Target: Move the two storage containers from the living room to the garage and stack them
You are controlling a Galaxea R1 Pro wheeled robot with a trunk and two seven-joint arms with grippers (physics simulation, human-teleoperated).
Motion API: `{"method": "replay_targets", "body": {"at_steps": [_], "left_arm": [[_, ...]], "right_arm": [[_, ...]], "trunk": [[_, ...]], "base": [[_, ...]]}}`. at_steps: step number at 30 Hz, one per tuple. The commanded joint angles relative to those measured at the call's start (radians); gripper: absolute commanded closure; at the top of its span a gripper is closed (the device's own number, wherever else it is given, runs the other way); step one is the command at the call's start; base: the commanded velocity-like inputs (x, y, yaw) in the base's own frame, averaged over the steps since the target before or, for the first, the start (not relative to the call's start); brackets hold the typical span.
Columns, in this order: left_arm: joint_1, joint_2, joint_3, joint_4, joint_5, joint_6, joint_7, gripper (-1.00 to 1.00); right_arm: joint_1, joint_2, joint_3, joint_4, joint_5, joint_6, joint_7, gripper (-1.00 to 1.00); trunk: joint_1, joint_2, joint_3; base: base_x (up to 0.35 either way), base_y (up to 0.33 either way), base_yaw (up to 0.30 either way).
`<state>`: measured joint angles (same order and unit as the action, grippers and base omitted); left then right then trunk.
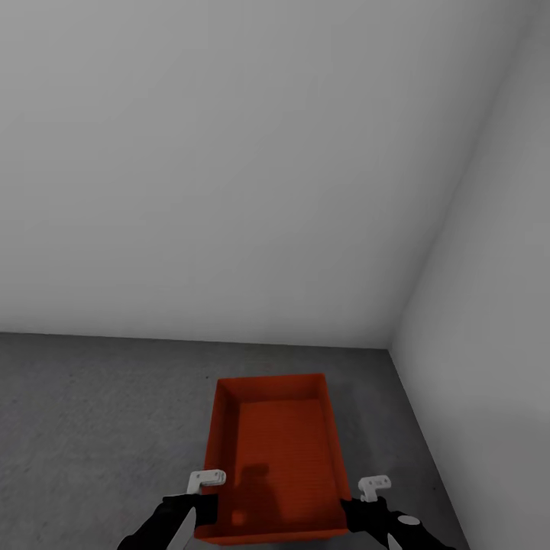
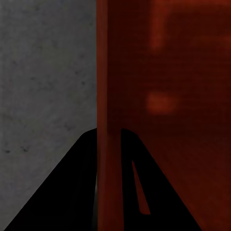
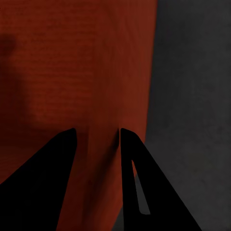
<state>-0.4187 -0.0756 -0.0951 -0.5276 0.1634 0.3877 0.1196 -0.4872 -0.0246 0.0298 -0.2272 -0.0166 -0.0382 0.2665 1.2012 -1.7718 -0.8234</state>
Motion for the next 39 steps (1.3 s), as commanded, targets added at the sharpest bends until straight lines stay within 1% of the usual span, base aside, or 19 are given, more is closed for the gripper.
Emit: {"method": "replay_targets", "body": {"at_steps": [1, 14, 15, 16, 22, 39], "left_arm": [[0.000, 0.001, 0.018, -0.004, -0.029, -0.081, 0.020, 1.00], [0.000, 0.002, 0.020, -0.004, -0.026, -0.082, 0.020, 1.00], [0.000, 0.002, 0.020, -0.004, -0.026, -0.082, 0.020, 1.00], [0.000, 0.002, 0.020, -0.004, -0.027, -0.082, 0.020, -1.00], [0.000, 0.002, 0.020, -0.003, -0.029, -0.109, 0.020, -1.00], [0.000, 0.000, 0.019, -0.004, -0.024, -0.110, 0.018, -1.00]], "right_arm": [[0.001, 0.028, 0.053, 0.000, -0.011, -0.005, 0.011, 1.00], [0.001, 0.028, 0.053, 0.000, -0.011, -0.005, 0.010, 1.00], [0.002, 0.028, 0.053, 0.000, -0.011, -0.005, 0.010, -1.00], [0.002, 0.028, 0.053, 0.000, -0.011, -0.005, 0.011, -1.00], [0.002, 0.028, 0.053, 0.000, -0.011, -0.005, 0.011, -1.00], [0.002, 0.028, 0.053, 0.000, -0.011, -0.005, 0.011, -1.00]], "trunk": [[0.000, 0.000, -0.001], [0.000, 0.000, -0.001], [0.000, 0.000, -0.001], [0.000, 0.000, -0.001], [0.000, 0.000, -0.001], [0.000, 0.000, -0.001]], "base": [[0.000, 0.000, 0.000], [0.000, 0.000, 0.000], [0.000, 0.000, 0.000], [0.000, 0.000, 0.000], [0.000, 0.000, 0.000], [0.000, 0.000, 0.000]]}}
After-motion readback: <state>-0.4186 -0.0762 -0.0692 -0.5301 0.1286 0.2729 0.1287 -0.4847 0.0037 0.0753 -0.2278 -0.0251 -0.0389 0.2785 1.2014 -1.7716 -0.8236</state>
